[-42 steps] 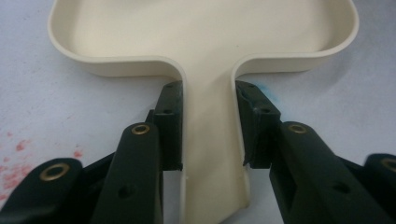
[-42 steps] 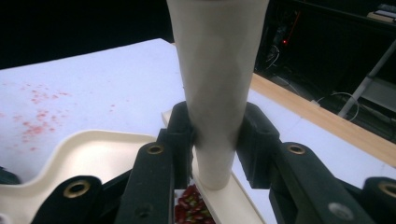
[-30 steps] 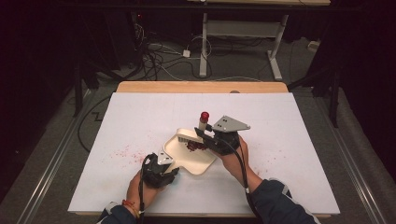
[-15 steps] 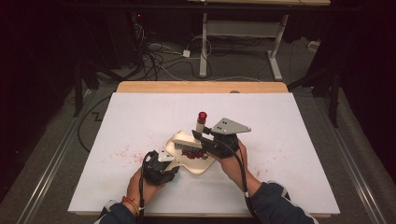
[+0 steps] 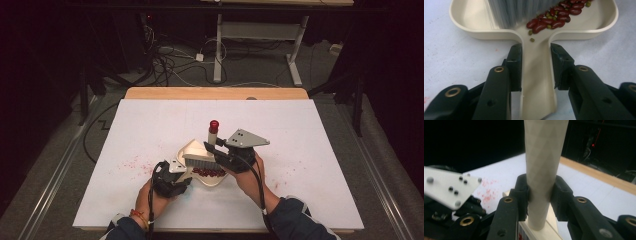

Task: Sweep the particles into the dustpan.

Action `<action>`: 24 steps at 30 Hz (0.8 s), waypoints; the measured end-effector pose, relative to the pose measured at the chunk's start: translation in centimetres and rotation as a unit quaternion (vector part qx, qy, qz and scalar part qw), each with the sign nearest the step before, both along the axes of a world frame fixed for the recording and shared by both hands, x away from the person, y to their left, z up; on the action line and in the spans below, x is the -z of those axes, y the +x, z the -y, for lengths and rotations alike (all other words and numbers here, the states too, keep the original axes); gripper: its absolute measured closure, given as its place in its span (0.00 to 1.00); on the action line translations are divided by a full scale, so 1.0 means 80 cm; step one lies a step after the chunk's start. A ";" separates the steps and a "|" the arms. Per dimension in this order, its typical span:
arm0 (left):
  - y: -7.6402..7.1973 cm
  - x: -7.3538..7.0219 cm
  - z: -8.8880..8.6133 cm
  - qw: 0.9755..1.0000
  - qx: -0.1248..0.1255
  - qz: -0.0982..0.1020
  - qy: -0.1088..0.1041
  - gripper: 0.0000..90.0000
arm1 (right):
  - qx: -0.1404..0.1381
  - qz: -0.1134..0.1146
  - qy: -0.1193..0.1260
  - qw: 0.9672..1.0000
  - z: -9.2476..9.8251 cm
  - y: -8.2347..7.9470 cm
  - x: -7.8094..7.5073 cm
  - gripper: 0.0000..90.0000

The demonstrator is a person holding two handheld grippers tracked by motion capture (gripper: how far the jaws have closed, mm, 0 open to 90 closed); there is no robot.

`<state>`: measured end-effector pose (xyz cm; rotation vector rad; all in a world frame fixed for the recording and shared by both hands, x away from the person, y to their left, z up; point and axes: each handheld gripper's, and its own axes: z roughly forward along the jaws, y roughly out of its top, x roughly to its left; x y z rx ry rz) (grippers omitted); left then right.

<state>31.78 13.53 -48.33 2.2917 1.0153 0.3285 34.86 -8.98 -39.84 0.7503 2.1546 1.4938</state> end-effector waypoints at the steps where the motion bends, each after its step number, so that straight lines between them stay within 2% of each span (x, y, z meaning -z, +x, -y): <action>1: -0.001 0.001 0.001 1.000 0.001 0.002 0.004 0.70 | 0.001 0.006 0.010 1.000 0.002 0.001 -0.001 0.78; 2: -0.001 0.002 0.000 1.000 0.004 0.000 0.004 0.70 | 0.002 0.019 0.026 0.999 0.007 0.003 -0.006 0.78; 3: -0.002 0.002 -0.002 1.000 0.005 -0.003 0.003 0.70 | 0.002 0.019 0.026 0.999 0.007 0.003 -0.006 0.78; 4: -0.002 0.002 -0.003 1.000 0.004 -0.003 0.001 0.71 | 0.003 0.033 0.035 0.999 0.012 0.003 -0.011 0.78; 8: -0.006 0.001 -0.007 1.000 0.014 -0.003 0.007 0.70 | 0.007 0.044 0.038 0.998 0.025 0.003 -0.023 0.78; 12: -0.011 -0.001 -0.013 1.000 0.023 -0.005 0.009 0.70 | 0.018 0.044 0.037 0.998 0.038 0.004 -0.029 0.78; 18: -0.017 -0.003 -0.016 0.999 0.030 -0.008 0.012 0.70 | 0.045 0.058 0.012 0.997 0.064 0.000 -0.034 0.78; 19: -0.017 -0.004 -0.017 0.999 0.032 -0.010 0.014 0.70 | 0.054 0.061 0.003 0.997 0.075 -0.002 -0.033 0.78; 23: -0.020 -0.006 -0.017 0.999 0.038 -0.010 0.017 0.70 | 0.069 0.053 -0.004 0.996 0.093 -0.004 -0.031 0.78; 24: -0.021 -0.006 -0.017 0.999 0.036 -0.009 0.015 0.70 | 0.083 0.053 -0.014 0.995 0.105 -0.007 -0.029 0.78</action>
